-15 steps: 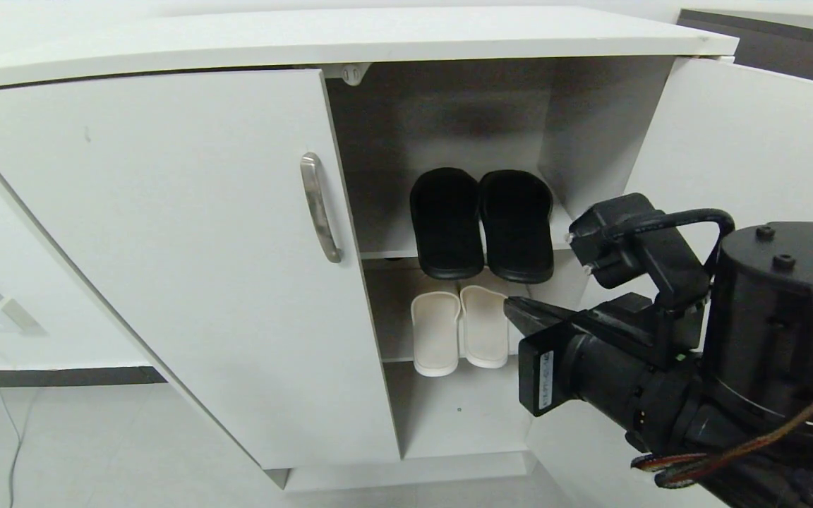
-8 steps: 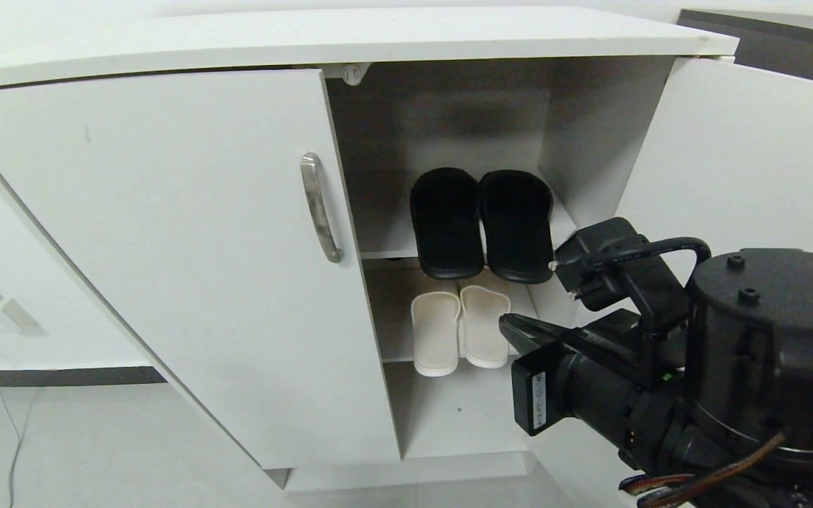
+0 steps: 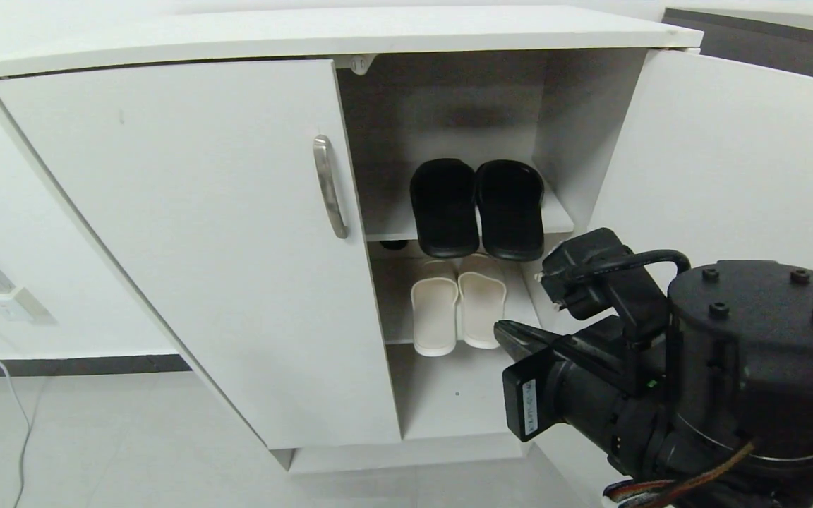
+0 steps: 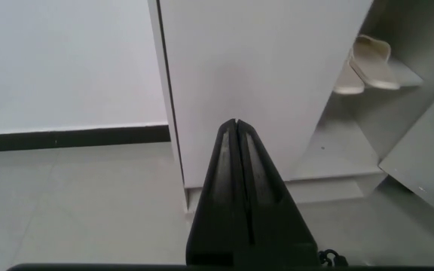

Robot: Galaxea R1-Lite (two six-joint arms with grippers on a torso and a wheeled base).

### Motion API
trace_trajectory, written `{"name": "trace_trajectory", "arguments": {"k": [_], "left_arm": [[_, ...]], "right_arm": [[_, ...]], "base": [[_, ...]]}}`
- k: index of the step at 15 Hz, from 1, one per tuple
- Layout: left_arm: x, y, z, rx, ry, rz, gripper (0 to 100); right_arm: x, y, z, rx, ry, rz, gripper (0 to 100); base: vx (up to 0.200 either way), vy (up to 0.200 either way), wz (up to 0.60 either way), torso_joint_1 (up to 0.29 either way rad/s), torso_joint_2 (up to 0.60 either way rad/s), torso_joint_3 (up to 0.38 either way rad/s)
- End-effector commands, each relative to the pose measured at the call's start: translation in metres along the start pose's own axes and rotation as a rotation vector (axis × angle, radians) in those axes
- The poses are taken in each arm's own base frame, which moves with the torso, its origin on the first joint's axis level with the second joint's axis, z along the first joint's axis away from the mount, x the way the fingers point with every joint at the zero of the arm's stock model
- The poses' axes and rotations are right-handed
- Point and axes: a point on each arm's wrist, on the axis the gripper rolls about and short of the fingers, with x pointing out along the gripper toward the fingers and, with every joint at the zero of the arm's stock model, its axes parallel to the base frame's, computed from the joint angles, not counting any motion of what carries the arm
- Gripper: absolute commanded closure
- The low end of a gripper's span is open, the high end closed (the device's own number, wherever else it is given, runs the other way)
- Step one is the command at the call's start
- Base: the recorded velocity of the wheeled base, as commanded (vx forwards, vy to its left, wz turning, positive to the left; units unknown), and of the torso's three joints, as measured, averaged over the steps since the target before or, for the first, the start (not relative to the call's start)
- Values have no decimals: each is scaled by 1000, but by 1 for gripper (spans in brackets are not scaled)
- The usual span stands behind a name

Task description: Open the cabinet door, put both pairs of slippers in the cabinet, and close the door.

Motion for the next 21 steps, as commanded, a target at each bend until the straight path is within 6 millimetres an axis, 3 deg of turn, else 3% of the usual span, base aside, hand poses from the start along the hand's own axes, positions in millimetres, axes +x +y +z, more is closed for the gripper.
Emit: {"name": "trace_trajectory", "arguments": {"k": [1,13,21], "left_arm": [[0,0,0,0,1,1,100],[0,0,0,-5,1,0,100],[0,0,0,1,1,0,100]], "right_arm": [[4,2,-4,-8,14,-5,100],[10,-2,-12,-3,43,-16,100],[12,-4,-24,-26,81,-19,100]], "base": [[-200,0,0,-2,7,2],[-200,0,0,2,3,2],[0,0,0,0,0,0]]}}
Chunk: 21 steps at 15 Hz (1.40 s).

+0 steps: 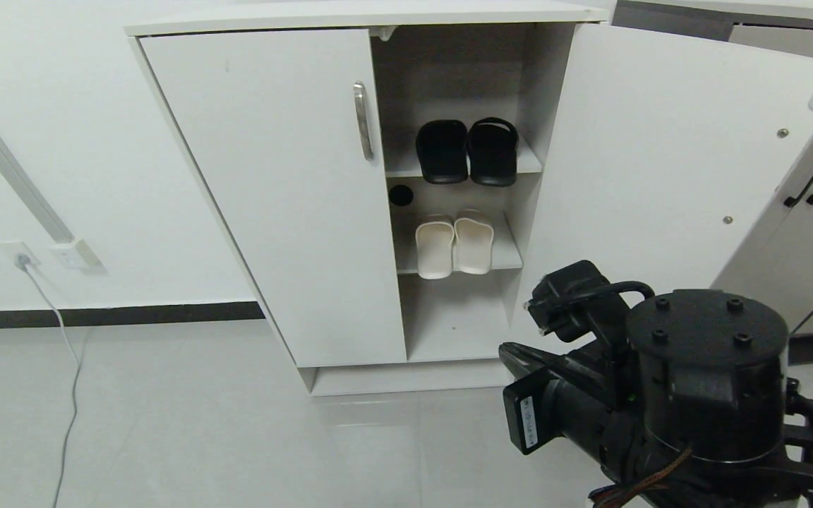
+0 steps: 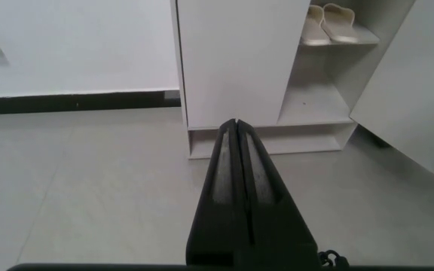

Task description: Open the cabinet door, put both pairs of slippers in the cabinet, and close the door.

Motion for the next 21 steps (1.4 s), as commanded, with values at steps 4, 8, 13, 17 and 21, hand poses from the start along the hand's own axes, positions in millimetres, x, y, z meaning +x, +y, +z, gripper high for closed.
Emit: {"name": "trace_trajectory", "arguments": {"k": [4,8,13,17,21], "left_arm": [[0,0,0,0,1,1,100],[0,0,0,0,1,1,100],[0,0,0,0,1,1,100],[0,0,0,0,1,1,100],[0,0,0,0,1,1,100]], "right_arm": [[4,-2,-5,-6,16,-15,100],[5,-5,-8,-16,27,-26,100],[4,-6,-9,-16,27,-26,100],[4,-6,-9,-16,27,-28,100],[4,-5,-12,-24,37,-27,100]], "base": [[0,0,0,0,0,0],[0,0,0,-1,-44,-47],[0,0,0,23,-352,-355],[0,0,0,82,-477,-361],[0,0,0,124,-465,-333]]}}
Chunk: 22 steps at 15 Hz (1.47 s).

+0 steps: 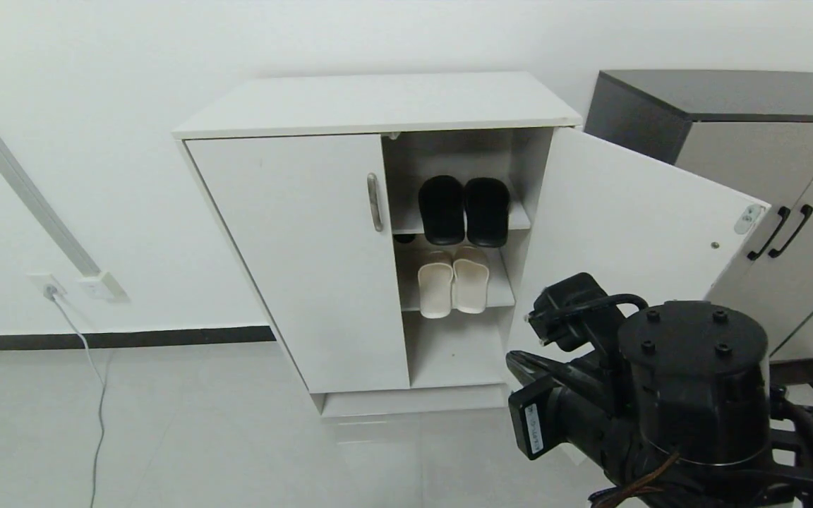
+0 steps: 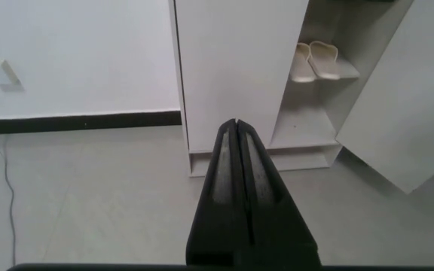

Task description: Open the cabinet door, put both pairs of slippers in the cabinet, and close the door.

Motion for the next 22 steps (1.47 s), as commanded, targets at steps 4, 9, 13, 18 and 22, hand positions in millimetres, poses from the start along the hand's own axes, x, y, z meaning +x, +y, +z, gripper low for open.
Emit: {"name": "trace_trajectory", "arguments": {"k": [4,9,13,18,22], "left_arm": [[0,0,0,-1,2,0,100],[0,0,0,2,2,0,100],[0,0,0,2,2,-1,100],[0,0,0,4,2,-1,100],[0,0,0,15,2,-1,100]], "right_arm": [[-1,-1,-3,0,8,0,100],[3,-4,-2,5,7,-17,100],[3,-5,-3,6,10,-21,100],[5,-7,-4,6,16,-25,100],[6,-11,-3,14,13,-40,100]], "base": [[0,0,0,155,-483,-326],[0,0,0,192,-504,-319],[0,0,0,222,-535,-315],[0,0,0,248,-577,-330],[0,0,0,238,-531,-294]]}}
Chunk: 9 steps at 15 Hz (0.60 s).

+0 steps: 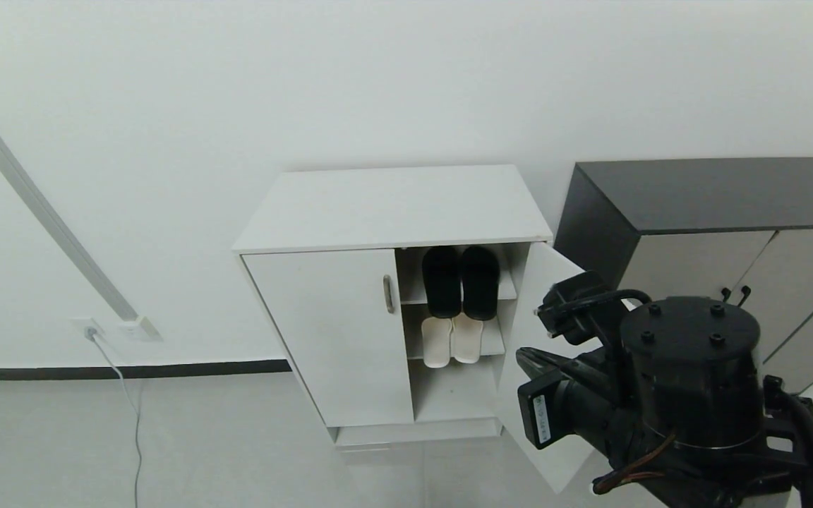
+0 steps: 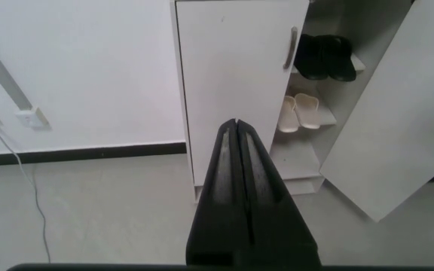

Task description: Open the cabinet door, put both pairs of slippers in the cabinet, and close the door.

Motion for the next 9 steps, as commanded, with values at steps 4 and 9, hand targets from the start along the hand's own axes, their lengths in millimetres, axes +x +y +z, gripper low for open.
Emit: {"name": "trace_trajectory", "arguments": {"k": [4,9], "left_arm": [[0,0,0,0,1,0,100],[0,0,0,2,1,0,100]], "right_arm": [[1,-1,-1,-2,4,-3,100],[-1,-2,-1,-4,1,-2,100]], "base": [[0,0,0,79,-174,-88],[0,0,0,0,0,0]]}}
